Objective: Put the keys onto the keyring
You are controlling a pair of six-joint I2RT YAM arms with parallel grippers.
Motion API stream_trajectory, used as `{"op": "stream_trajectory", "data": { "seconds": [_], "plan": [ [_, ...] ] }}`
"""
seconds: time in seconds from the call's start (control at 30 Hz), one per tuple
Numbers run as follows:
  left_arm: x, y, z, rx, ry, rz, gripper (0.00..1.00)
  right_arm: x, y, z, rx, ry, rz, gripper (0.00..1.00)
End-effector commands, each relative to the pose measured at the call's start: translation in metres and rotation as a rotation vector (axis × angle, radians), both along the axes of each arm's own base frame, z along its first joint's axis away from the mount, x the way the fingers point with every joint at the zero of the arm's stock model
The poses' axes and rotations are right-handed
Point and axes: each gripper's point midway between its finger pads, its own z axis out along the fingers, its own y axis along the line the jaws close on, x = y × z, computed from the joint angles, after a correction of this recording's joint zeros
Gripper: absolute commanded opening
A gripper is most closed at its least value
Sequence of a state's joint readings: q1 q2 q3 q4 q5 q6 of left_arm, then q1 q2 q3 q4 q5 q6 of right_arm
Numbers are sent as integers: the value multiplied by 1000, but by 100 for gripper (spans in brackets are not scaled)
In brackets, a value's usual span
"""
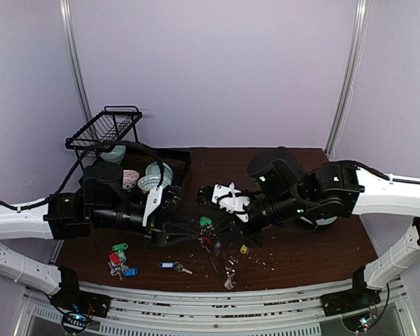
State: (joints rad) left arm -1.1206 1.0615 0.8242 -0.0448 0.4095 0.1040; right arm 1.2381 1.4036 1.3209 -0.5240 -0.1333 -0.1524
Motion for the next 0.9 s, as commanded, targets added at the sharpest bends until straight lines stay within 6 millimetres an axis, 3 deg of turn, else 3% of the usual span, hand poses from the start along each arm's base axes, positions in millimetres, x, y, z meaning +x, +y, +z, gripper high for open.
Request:
{"op": "stream_trajectory", "data": {
  "seconds": [0.0, 0.1, 0.27, 0.47, 0.77, 0.87],
  "plan": [
    [4, -5, 8, -46, -81, 32, 24, 1, 1, 42, 97, -149, 31, 0],
    [11, -5, 15, -68, -105, 76, 24, -9, 7, 54, 148, -182, 71, 0],
    [6, -5, 22, -85, -157, 56, 23, -19, 12, 65, 187, -210, 129, 0],
    [-1, -4, 26, -101, -176, 22, 21, -20, 18, 70, 216, -225, 134, 0],
    [0, -2, 36, -156, -187, 41, 6, -23, 28, 69, 227, -236, 153, 0],
    [1, -1, 35, -155, -189, 45, 5, -23, 30, 70, 227, -241, 161, 0]
  ]
}}
